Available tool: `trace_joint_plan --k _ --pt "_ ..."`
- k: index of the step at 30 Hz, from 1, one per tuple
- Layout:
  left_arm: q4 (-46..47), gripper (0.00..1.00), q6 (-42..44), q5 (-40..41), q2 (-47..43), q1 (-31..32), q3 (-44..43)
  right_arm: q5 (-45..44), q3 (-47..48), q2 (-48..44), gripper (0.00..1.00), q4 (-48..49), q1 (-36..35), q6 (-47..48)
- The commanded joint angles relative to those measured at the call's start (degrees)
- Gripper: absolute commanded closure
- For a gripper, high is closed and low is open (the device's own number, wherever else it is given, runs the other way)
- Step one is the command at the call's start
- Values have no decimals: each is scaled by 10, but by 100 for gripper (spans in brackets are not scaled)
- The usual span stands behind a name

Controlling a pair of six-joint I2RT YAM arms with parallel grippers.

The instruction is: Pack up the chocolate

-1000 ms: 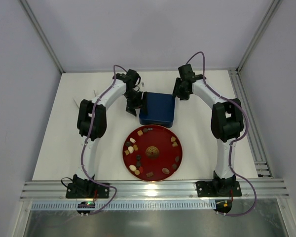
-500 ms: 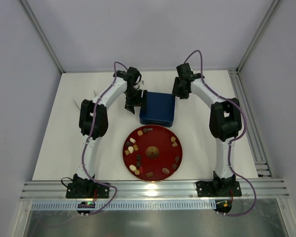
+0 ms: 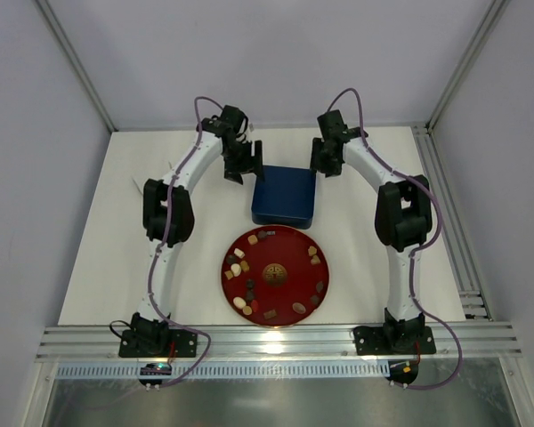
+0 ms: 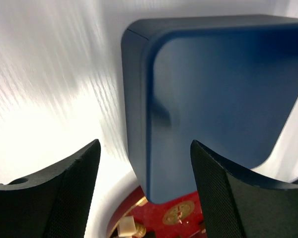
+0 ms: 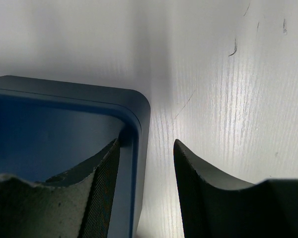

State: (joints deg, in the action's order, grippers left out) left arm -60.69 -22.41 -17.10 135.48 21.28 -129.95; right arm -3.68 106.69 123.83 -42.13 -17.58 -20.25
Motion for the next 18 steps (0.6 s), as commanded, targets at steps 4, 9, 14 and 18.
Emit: trace_joint_plan --k 4,9,14,18 --pt "78 31 -30 -1 18 -5 36 0 21 42 51 -59 -3 35" --pt "102 33 -43 35 17 -5 65 6 36 50 50 -58 -3 40" --pt "87 37 -56 87 32 -6 73 6 76 78 50 -67 -3 50" --pt "92 38 -58 89 33 -8 101 7 104 100 50 -77 -2 57"
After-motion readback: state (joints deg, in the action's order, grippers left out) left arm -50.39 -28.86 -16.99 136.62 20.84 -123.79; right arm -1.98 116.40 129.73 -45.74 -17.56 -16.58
